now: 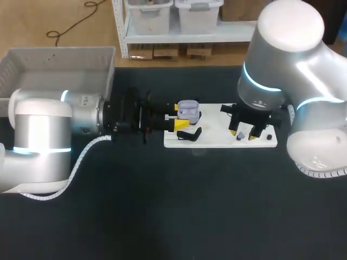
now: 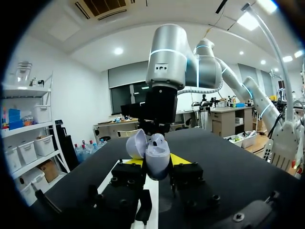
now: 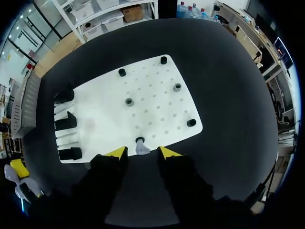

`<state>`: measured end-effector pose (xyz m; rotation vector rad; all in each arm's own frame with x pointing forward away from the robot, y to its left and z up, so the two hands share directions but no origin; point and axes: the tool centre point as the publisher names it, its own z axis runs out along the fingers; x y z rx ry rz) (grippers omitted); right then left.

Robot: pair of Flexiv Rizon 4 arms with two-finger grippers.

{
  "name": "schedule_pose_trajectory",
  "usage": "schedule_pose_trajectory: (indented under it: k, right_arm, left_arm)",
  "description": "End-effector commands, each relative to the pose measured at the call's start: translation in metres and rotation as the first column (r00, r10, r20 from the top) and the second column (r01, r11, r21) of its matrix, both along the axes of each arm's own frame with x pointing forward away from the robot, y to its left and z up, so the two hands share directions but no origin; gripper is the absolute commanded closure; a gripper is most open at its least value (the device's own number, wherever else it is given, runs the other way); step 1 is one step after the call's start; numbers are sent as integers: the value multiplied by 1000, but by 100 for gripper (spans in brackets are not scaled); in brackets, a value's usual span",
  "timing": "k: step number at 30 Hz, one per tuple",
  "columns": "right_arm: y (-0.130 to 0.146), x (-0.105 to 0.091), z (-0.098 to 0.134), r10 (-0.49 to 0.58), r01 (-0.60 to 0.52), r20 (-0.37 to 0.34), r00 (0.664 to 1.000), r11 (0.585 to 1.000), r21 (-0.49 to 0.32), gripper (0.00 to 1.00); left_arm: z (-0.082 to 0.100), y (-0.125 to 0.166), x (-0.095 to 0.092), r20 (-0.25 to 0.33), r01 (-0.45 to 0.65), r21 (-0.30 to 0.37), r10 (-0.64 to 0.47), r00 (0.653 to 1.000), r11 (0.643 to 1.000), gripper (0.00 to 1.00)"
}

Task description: Pick up each earbud case from the left stands, insert the matching earbuds, close the lid, and place the case in the box.

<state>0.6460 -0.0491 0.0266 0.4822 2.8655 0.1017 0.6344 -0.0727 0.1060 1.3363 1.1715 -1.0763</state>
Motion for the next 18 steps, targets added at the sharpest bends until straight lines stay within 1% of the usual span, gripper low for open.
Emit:
schedule_pose_trajectory:
  k: [1,18]
  right_arm:
    - [-2,0,-3,-4,4,8,1000,1000,4,61]
    - [0,3,-10,-21,21,3,1000,999,36,69]
  left_arm:
    - [-1,0,-1,3,-6,-3,6,1000,1000,100]
    - [-1,0,-1,3,-6,-3,6,1000,1000,100]
